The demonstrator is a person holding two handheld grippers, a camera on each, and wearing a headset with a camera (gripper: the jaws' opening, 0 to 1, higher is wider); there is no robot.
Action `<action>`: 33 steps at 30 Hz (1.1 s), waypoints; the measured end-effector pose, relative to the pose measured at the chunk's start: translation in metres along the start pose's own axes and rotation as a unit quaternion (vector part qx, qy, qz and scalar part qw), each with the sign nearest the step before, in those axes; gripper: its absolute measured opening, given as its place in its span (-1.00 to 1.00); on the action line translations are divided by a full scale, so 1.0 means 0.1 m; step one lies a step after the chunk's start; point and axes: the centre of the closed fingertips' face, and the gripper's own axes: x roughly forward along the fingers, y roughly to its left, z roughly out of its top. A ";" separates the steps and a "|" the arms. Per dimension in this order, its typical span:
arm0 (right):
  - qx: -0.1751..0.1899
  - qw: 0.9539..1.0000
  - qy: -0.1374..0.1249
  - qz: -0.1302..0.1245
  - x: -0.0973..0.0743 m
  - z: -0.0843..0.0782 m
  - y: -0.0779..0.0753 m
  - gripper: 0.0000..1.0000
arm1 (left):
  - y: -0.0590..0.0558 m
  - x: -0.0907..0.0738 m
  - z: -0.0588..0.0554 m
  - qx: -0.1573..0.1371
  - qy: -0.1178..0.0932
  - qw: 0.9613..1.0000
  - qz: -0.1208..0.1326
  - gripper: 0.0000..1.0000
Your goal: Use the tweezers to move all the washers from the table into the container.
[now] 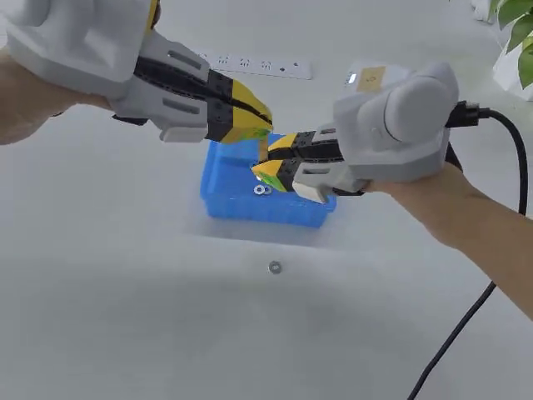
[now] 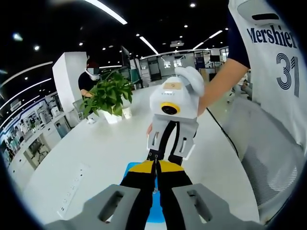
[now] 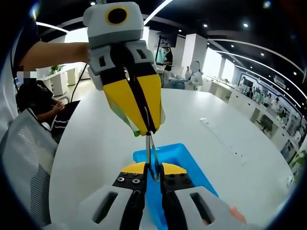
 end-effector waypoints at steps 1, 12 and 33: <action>0.001 1.000 0.001 0.000 0.01 -0.01 -0.01 -0.78 | 0.01 0.01 -0.02 -0.002 0.001 1.000 -0.001 -0.90; 0.009 1.000 0.016 0.001 0.12 -0.19 -0.12 -0.78 | 0.10 0.14 -0.20 -0.013 0.008 1.000 -0.007 -0.90; 0.055 0.997 0.062 -0.009 0.28 -0.56 -0.22 -0.77 | 0.19 0.38 -0.53 -0.048 0.036 0.998 -0.005 -0.90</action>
